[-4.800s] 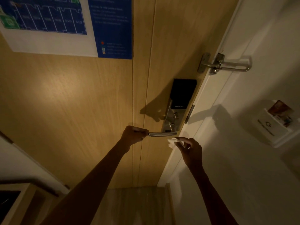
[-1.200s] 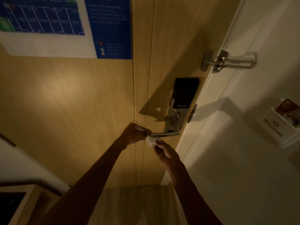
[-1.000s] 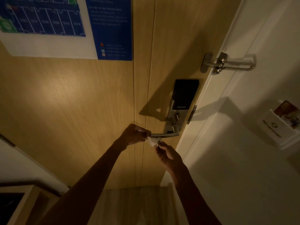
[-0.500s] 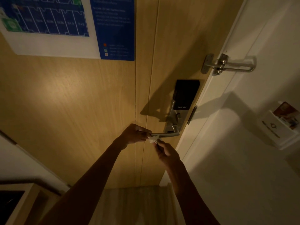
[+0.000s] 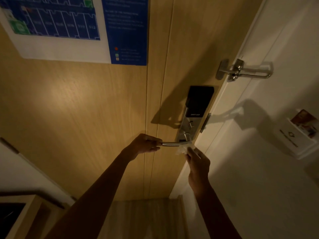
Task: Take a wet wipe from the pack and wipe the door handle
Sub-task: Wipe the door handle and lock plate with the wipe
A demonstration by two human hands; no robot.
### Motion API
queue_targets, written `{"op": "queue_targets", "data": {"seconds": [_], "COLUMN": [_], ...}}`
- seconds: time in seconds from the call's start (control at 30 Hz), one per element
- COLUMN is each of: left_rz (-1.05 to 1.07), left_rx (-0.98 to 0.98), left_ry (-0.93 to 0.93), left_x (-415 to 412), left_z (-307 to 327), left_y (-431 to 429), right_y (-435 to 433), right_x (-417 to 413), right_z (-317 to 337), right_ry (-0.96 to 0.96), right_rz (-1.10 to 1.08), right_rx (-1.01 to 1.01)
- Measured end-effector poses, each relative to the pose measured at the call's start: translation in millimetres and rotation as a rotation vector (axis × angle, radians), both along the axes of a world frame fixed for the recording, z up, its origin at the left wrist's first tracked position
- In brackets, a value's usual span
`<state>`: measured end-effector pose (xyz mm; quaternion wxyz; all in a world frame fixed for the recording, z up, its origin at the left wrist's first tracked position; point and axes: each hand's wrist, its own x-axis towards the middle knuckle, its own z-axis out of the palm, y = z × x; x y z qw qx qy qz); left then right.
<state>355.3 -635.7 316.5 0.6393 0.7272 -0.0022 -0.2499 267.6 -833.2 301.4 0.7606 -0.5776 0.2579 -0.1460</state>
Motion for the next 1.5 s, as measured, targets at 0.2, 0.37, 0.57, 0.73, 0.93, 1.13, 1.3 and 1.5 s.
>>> {"op": "queue_targets", "data": {"seconds": [0.2,0.37,0.57,0.73,0.93,1.13,1.3,1.5], "left_rz": [0.125,0.213,0.249,0.252,0.238,0.252,0.297,0.303], "left_rx": [-0.054,-0.013,0.013,0.075,0.105,0.122,0.06,0.026], "left_ry": [0.037,-0.006,-0.059,-0.146,-0.116,-0.069,-0.025,-0.042], "left_x": [-6,-18,-21,-21,-15,-13,-16,-18], "left_z": [-4,-7,-8,-12,-11,-7,-6,-6], "left_y": [-6,-11,-19,-22,-23,-27,-27,-29], "right_y": [30,44,-16,15,-40,-56,-70,-47], "right_x": [13,22,27,21,33,54,69,53], "right_z": [-7,-27,-34,-39,-38,-30,-1,-29], "right_ry": [-0.316,-0.368,-0.309,-0.381,-0.353,-0.228,-0.014,-0.301], "right_rz": [0.069,0.282,0.063,0.204,-0.003,0.119,0.368,0.31], "right_rx": [-0.844,-1.113,-1.069,-1.126,-0.869,-0.74,-0.542,-1.095]}}
